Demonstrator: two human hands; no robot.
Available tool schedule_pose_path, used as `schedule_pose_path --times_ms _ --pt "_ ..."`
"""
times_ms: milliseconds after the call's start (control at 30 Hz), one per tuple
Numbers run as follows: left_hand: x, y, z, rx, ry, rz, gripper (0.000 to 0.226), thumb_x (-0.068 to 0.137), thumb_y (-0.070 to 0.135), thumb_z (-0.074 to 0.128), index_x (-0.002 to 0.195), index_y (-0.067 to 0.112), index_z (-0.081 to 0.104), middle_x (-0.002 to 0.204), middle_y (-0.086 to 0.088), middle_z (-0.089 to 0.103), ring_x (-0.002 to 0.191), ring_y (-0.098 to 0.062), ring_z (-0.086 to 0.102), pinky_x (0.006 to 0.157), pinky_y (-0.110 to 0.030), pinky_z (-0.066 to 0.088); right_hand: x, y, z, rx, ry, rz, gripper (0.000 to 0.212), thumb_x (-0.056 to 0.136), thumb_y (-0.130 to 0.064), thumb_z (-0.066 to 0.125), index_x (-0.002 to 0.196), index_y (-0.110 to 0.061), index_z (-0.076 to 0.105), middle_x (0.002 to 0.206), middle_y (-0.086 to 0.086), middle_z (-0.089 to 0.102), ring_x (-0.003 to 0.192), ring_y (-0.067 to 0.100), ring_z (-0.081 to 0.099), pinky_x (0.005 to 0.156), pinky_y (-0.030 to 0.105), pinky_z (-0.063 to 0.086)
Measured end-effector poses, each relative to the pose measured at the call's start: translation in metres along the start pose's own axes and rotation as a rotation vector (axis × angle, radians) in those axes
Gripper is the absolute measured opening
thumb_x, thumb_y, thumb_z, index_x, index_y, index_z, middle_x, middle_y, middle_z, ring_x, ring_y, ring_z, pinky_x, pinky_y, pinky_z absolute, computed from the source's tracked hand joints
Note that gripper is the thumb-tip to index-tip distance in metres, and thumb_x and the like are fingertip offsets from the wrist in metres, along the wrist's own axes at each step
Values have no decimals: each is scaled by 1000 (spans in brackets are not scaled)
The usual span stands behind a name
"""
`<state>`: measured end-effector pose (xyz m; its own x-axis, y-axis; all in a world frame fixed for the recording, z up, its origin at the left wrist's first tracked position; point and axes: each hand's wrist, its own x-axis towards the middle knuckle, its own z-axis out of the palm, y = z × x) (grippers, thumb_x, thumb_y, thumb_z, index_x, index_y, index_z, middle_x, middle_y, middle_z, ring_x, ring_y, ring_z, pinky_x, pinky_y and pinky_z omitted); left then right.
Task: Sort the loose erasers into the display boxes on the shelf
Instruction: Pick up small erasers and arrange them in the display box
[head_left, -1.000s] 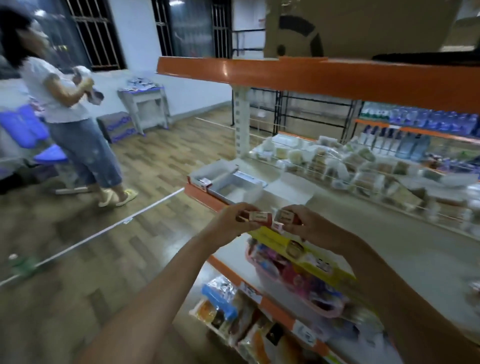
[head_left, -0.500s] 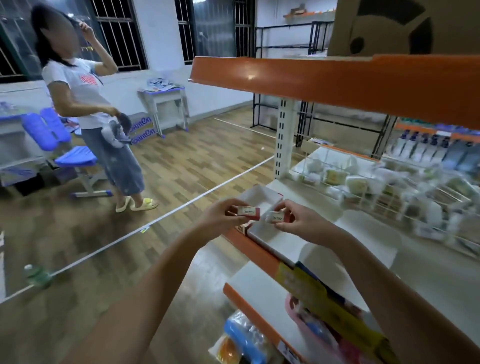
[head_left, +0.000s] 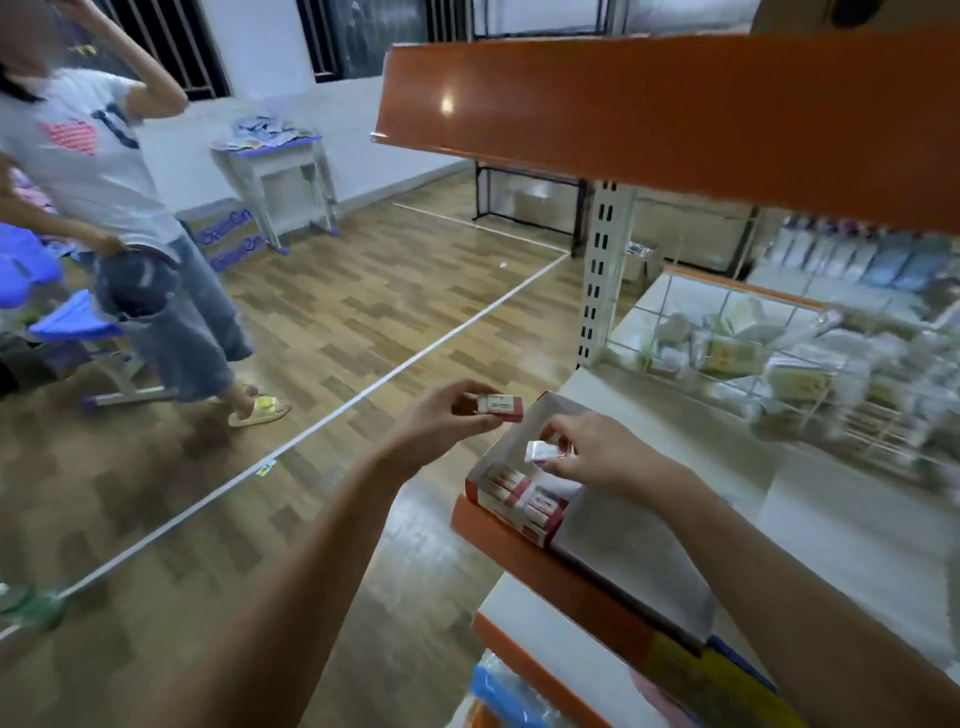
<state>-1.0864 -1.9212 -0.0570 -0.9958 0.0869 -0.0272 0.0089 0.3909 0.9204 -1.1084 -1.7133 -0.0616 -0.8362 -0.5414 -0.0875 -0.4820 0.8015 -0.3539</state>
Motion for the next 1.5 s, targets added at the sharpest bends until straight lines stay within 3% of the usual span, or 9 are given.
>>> schedule_pose_path --times_ms 233,467,567,700,867,1067,1200,1367,1500 --pt "41 -19 -5 -35 -215 29 26 84 10 67 105 23 58 97 -2 66 84 -5 63 71 -15 51 17 -13 10 -164 -21 145 30 90 -37 51 109 -15 56 107 4 55 101 21 52 85 35 41" --pt "53 -38 -1 -38 -382 108 25 83 15 69 104 24 59 95 5 66 85 -5 63 72 -20 52 14 -34 20 -75 -70 288 34 90 -38 54 114 -13 54 107 3 47 96 18 48 77 30 40" --pt "55 -40 -2 -54 -420 130 26 83 15 68 105 23 59 94 8 66 81 3 62 70 -15 50 12 -37 25 -14 -65 341 36 90 -41 55 116 -17 55 111 1 53 101 16 51 88 34 45" --pt "57 -41 -4 -26 -458 161 26 82 16 69 104 27 59 96 7 66 86 -5 62 70 -17 49 9 -42 28 66 37 385 21 93 -30 53 110 -20 58 109 -3 59 97 12 55 87 32 48" --pt "59 -40 -7 103 -453 276 27 82 20 68 104 31 57 95 14 62 86 1 58 73 -20 50 6 -46 29 18 145 388 23 94 -25 49 110 -15 64 111 -3 58 104 11 51 88 23 39" --pt "63 -28 -1 337 -513 484 29 79 32 70 105 35 58 97 22 50 96 -4 45 76 -20 37 -24 -44 20 -17 467 685 17 91 -32 55 98 -18 62 92 -7 53 89 12 53 72 26 38" --pt "58 -12 20 572 -543 614 36 81 41 65 114 29 59 108 15 50 107 -7 40 87 -22 37 -38 -42 22 12 323 858 26 92 -40 52 95 -17 62 93 -2 62 85 14 57 75 30 48" --pt "60 -8 42 759 -623 691 39 86 46 59 120 27 58 116 5 56 115 -16 41 93 -27 33 -38 -44 27 83 266 859 36 96 -36 46 81 -7 63 83 10 66 74 21 58 60 29 39" --pt "61 -8 47 782 -640 685 39 88 46 56 121 27 57 116 3 57 114 -18 42 93 -28 34 -36 -45 26 101 271 860 35 96 -35 47 87 -6 64 85 10 66 78 22 60 67 32 43"
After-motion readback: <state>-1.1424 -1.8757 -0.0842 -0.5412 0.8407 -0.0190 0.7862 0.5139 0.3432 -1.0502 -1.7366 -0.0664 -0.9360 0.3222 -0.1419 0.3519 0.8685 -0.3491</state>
